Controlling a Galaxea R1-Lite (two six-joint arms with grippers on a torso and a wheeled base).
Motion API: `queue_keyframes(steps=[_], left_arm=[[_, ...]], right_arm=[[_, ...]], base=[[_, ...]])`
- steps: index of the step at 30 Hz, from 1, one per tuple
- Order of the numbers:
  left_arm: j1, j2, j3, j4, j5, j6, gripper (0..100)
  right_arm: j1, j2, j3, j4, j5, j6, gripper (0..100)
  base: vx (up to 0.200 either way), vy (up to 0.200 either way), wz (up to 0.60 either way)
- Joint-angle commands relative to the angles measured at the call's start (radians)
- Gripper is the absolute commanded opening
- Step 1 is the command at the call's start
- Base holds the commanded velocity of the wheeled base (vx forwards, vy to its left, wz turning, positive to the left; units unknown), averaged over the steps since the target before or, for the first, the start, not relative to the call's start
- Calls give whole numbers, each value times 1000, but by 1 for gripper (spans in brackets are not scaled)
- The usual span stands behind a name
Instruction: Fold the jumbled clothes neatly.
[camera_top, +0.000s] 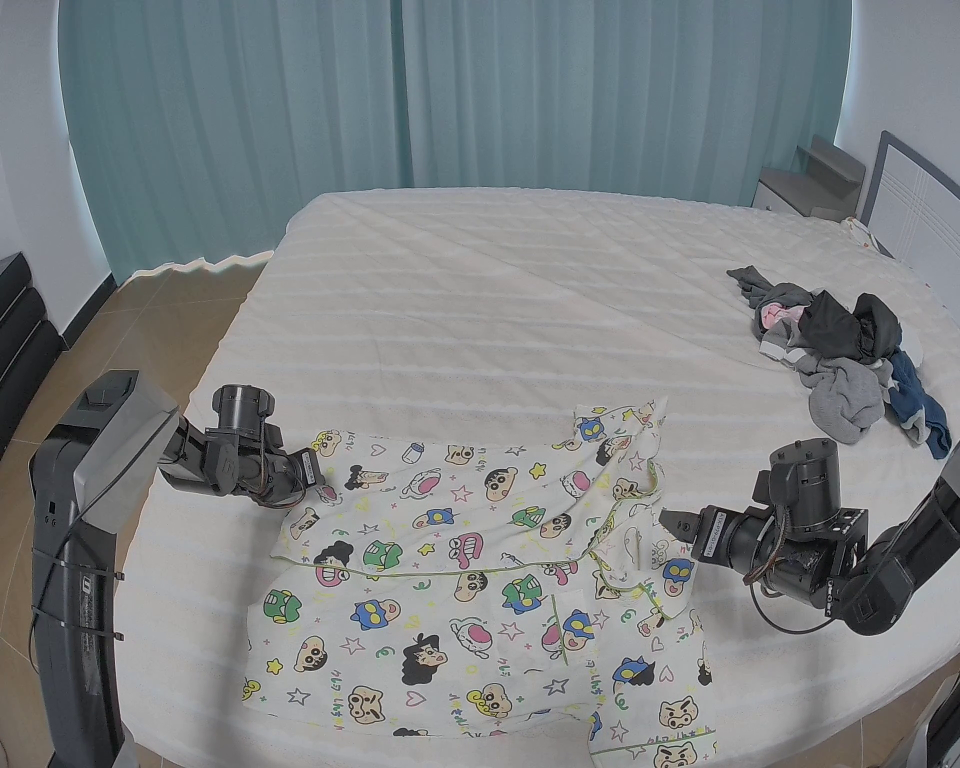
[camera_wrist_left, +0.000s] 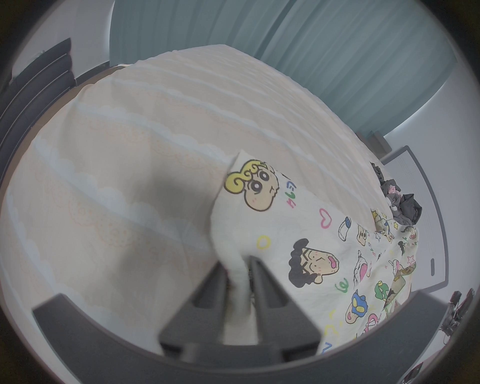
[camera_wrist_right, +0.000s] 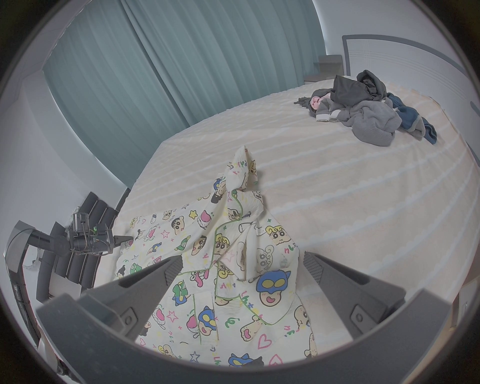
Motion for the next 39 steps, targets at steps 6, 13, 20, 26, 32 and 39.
queue_keyframes(steps=[6,13,20,26,32,39], left_arm=[[45,-64,15,-14,38,-1,0],[88,-103,9,-16,43,1,0],[125,-117,-3,-17,60,5,0],[143,-112,-17,-17,67,7,0],[151,-107,-49,-16,70,-1,0],[169,-110,-57,-14,69,-3,0]], right_arm=[[-3,7,12,-1,0,0,100],[-3,14,17,-1,0,2,100],[-5,17,26,-1,0,2,100],[-5,18,26,-2,0,2,100],[-20,60,20,-2,-3,-3,100],[-32,119,0,-2,0,-11,100]], base=[[0,0,0],[0,0,0],[0,0,0],[0,0,0],[0,0,0],[0,0,0]])
